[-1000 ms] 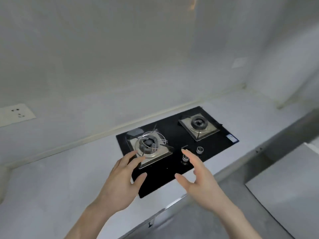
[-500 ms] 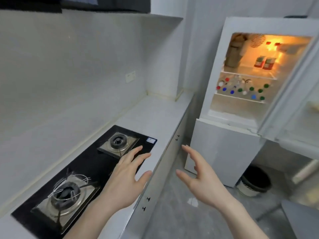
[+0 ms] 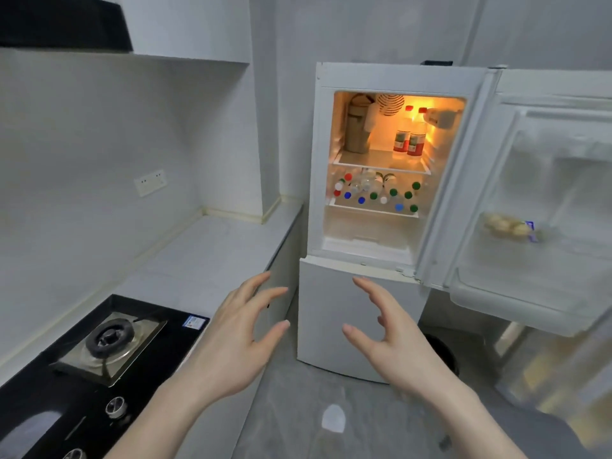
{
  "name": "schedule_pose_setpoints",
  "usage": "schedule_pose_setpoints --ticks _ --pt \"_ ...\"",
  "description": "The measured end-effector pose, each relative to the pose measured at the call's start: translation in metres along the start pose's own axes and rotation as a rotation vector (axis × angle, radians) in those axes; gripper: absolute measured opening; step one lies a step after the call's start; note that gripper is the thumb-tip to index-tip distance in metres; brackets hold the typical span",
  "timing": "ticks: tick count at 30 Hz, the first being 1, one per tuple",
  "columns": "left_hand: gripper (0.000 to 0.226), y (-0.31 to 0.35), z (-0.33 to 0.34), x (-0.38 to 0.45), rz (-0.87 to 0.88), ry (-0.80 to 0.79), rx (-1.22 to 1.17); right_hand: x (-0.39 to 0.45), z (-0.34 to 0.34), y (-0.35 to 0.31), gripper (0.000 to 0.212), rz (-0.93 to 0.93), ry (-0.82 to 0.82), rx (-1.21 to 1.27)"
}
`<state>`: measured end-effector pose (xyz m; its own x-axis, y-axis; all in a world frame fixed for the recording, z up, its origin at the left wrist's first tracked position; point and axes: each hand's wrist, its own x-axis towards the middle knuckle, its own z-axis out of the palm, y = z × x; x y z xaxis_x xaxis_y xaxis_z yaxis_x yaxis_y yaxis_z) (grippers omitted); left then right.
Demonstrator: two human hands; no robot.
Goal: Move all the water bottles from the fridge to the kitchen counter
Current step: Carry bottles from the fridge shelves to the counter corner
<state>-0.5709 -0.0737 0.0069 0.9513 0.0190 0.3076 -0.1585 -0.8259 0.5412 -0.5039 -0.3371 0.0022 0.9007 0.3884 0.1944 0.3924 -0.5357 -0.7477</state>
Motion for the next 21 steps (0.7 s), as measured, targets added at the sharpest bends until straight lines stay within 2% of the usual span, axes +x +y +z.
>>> schedule_pose_setpoints --ticks 6,11,21 --pt "0.045 0.022 0.037 0.093 0.074 -0.023 -0.018 0.044 -0.058 0.047 0.071 0.025 0.084 -0.012" --pt "0.047 0.024 0.066 0.167 0.137 -0.053 -0.026 0.087 -0.081 0.08 0.072 0.062 0.136 -0.045" --pt "0.046 -0.019 0.106 0.324 0.227 -0.136 -0.072 0.214 -0.095 0.12 0.069 0.131 0.23 -0.089"
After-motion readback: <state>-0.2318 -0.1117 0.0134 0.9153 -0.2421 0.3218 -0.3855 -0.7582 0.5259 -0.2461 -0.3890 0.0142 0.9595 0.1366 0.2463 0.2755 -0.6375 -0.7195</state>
